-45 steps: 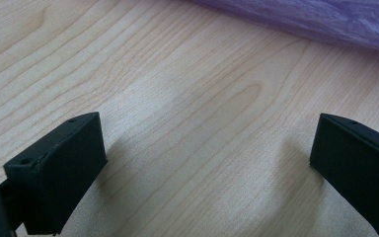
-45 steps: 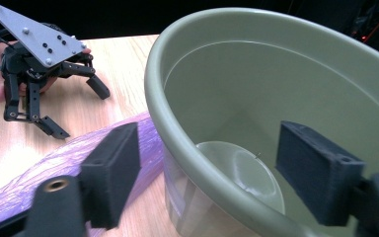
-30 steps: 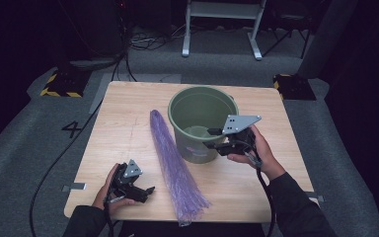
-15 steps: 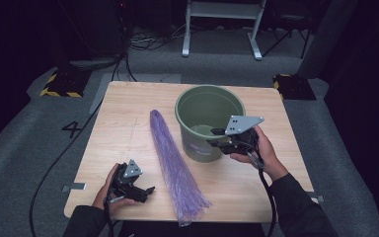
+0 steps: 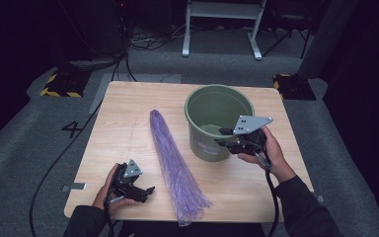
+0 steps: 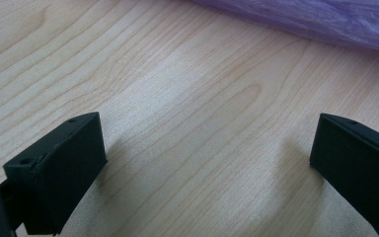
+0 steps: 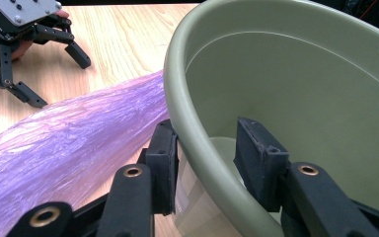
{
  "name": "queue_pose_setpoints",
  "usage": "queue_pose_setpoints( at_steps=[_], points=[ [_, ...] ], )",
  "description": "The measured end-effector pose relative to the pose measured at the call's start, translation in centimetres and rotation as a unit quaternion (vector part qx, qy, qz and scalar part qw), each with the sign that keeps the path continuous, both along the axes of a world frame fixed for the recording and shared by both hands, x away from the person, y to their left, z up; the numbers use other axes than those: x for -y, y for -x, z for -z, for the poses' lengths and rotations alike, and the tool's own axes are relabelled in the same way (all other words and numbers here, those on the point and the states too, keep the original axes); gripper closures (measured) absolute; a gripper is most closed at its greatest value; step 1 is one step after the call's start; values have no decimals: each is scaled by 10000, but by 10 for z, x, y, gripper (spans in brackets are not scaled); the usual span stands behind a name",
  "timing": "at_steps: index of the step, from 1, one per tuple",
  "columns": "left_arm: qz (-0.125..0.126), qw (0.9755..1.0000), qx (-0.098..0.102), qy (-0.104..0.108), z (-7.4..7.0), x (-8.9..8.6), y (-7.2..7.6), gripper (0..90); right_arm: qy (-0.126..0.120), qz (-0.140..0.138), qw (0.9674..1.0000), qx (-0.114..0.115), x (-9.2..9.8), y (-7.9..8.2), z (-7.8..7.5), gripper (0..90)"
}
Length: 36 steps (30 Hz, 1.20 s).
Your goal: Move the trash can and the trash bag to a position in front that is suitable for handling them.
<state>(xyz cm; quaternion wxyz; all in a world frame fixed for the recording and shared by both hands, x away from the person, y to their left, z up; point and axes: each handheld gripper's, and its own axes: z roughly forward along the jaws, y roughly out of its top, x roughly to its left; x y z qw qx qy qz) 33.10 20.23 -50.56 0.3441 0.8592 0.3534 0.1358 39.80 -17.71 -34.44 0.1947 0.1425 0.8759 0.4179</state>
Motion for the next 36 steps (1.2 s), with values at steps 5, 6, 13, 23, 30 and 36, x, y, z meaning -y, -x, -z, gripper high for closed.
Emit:
queue_pose_setpoints(
  at_steps=[5,6,13,23,30,36],
  points=[
    [0,10000,3,-2,0,0,0,1,-181,52,9997,161,5,8,-3,374],
    [0,10000,3,-2,0,0,0,2,-181,52,9997,161,5,8,-3,374],
    [-13,10000,16,-6,0,1,1,2,-679,311,9955,577,36,39,-8,309],
    [69,10000,32,-21,0,13,8,2,-1261,1017,9862,346,101,54,22,273],
    [298,9995,31,-23,0,34,15,2,-797,1462,9860,-79,119,52,71,269],
    [382,9992,117,-57,-1,55,17,2,-490,1587,9851,-437,127,52,108,259]
  ],
)
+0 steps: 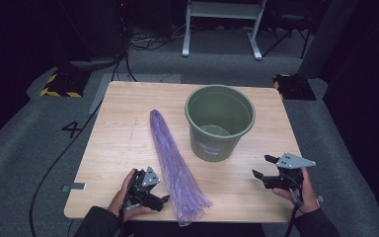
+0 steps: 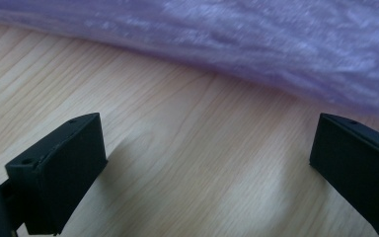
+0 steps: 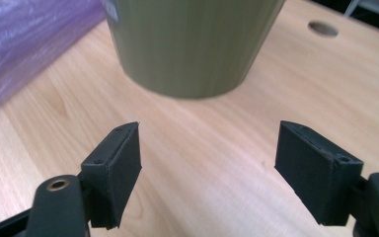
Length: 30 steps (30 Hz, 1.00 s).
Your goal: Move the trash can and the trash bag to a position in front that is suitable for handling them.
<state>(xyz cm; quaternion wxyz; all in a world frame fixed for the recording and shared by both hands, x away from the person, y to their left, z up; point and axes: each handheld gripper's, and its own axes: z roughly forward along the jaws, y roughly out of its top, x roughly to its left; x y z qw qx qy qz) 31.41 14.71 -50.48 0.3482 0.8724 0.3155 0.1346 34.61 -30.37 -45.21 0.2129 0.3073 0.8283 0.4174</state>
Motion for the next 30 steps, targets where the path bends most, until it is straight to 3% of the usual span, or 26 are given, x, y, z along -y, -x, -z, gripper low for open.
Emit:
queue_pose_setpoints(
  at_steps=[4,6,16,17,30],
  points=[
    [49,10000,31,-3,0,9,-3,2,-5,-85,9999,-117,0,3,8,259],
    [84,10000,-45,6,0,16,-9,2,-31,-125,9998,-157,-1,3,10,259],
    [31,9999,-101,26,0,39,-27,1,-64,-446,9987,-223,-18,8,9,254],
    [-20,9999,-103,33,0,44,-30,1,-119,-586,9979,-239,-25,11,7,254],
    [-116,9999,-114,16,-1,73,-48,1,-140,-1234,9915,-381,-67,23,9,253]
  ],
)
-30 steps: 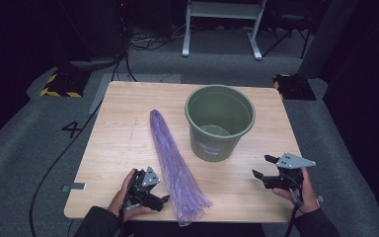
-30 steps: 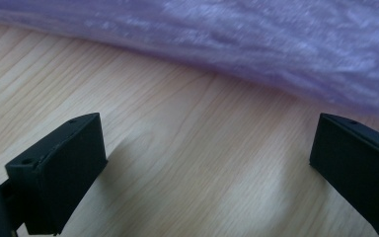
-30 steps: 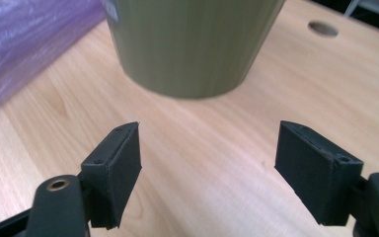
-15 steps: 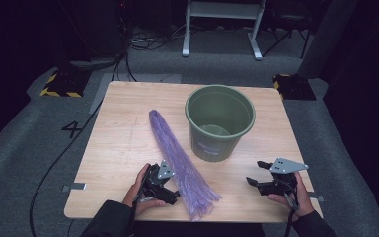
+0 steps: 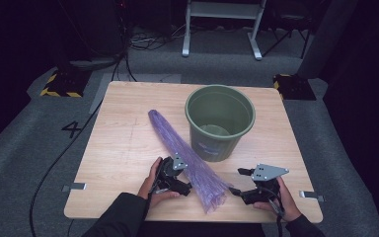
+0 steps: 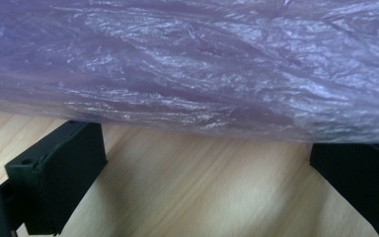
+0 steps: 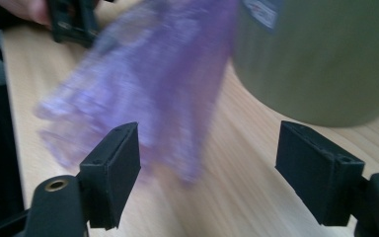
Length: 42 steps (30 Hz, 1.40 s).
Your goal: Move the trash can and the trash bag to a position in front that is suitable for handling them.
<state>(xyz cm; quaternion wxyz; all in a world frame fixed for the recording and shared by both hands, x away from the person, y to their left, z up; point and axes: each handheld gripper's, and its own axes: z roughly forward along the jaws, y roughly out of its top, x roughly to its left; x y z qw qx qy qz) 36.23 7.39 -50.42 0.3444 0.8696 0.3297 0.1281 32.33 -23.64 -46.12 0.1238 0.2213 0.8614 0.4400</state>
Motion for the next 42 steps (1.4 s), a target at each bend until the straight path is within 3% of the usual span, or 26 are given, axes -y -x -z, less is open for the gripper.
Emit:
queue_pose_setpoints(
  at_steps=[3,8,12,13,15,16,18,19,21,24,26,31,36,37,39,42],
  points=[
    [-26,10000,9,3,0,5,-3,2,-88,-217,9997,-94,-11,5,0,253],
    [-43,10000,-4,9,0,8,-5,1,-64,-272,9995,-144,-26,7,5,255],
    [-36,10000,-5,14,0,9,-6,2,98,-291,9993,-195,-37,5,13,262],
    [-38,10000,-3,15,0,9,-6,3,202,-135,9995,-184,-43,1,21,297],
    [-18,10000,-8,3,0,8,-6,3,221,-73,9995,-203,-43,-2,24,327],
    [0,10000,-7,-1,0,7,-5,3,315,94,9991,-280,-43,-9,31,493],
    [47,10000,-8,0,0,6,-5,3,332,148,9989,-302,-42,-11,33,524],
    [113,9999,-12,0,0,2,-5,3,373,260,9985,-303,-37,-15,37,669],
    [195,9998,-18,8,0,-5,-6,3,362,306,9984,-302,-32,-17,37,741],
    [268,9996,-14,16,0,-17,-8,3,394,371,9982,-260,-20,-22,37,760],
    [207,9998,-16,2,0,-30,-8,2,449,462,9978,-171,-12,-24,37,760],
    [159,9999,1,15,0,-56,-8,2,333,606,9974,-198,13,-30,38,748],
    [-163,9999,-2,5,1,-98,-6,2,350,883,9954,-131,46,-38,39,713],
    [-163,9999,-2,5,1,-98,-6,2,350,883,9954,-131,46,-38,39,713],
    [-277,9996,0,8,1,-116,-7,3,323,945,9948,-175,62,-44,40,649],
    [-412,9991,7,16,1,-125,-8,2,312,1085,9934,-204,73,-47,40,610]
  ],
)
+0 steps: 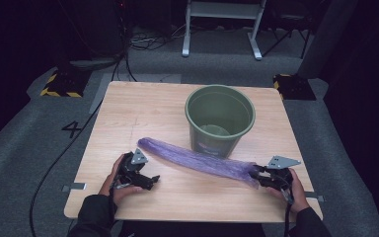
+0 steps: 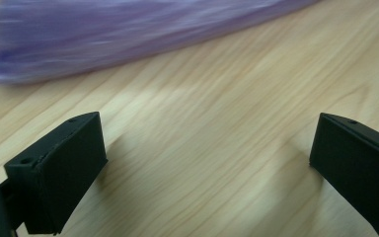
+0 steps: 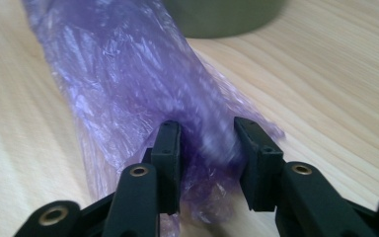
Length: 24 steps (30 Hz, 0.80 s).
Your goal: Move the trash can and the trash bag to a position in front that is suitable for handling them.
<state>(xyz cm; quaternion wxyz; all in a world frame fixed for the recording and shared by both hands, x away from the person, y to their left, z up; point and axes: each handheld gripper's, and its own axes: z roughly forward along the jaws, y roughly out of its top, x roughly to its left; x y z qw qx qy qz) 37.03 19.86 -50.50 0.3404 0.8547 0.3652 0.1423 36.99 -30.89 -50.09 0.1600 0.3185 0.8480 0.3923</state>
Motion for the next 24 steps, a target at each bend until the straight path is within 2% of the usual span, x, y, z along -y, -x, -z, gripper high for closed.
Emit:
queue_pose_setpoints(
  at_steps=[1,3,4,6,9,11,12,13,15,17,18,20,21,22,23,24],
  points=[
    [-51,10000,-12,12,0,-2,0,3,-65,82,9999,-108,9,-3,0,551],
    [-66,10000,6,-4,0,-4,-2,2,-139,248,9994,-176,19,-6,0,493],
    [-66,10000,-11,1,0,-4,-2,1,-172,335,9990,-228,24,-7,0,427],
    [-64,10000,-14,7,0,-4,-3,0,-265,369,9983,-374,35,-8,-1,332],
    [-43,10000,-1,-8,0,-3,-3,0,-229,439,9982,-325,42,-5,-6,238],
    [-38,10000,-1,-5,0,-3,-3,0,-246,446,9981,-333,44,-3,-8,208],
    [-40,10000,8,6,0,-3,-3,0,-235,433,9983,-305,47,-1,-12,207],
    [-55,10000,2,3,0,-2,-3,1,-178,439,9987,-171,51,4,-18,200],
    [-84,10000,-5,21,0,0,-3,1,-208,449,9987,-119,56,8,-23,223],
    [-58,10000,4,-1,0,4,-3,1,-196,565,9982,12,61,12,-30,282],
    [-26,10000,15,0,0,7,-3,2,-207,672,9975,75,63,15,-34,281],
    [17,10000,8,-3,0,10,-3,2,-275,770,9966,124,64,16,-38,281],
    [89,10000,-11,21,0,16,-3,2,-463,858,9950,235,61,21,-47,281],
    [89,10000,-11,21,0,16,-3,2,-463,858,9950,235,61,21,-47,281],
    [132,9999,-12,17,0,21,-3,2,-604,741,9948,350,53,26,-54,272],
    [135,9999,-3,19,0,23,-3,2,-639,682,9950,362,48,29,-56,269]
  ],
)
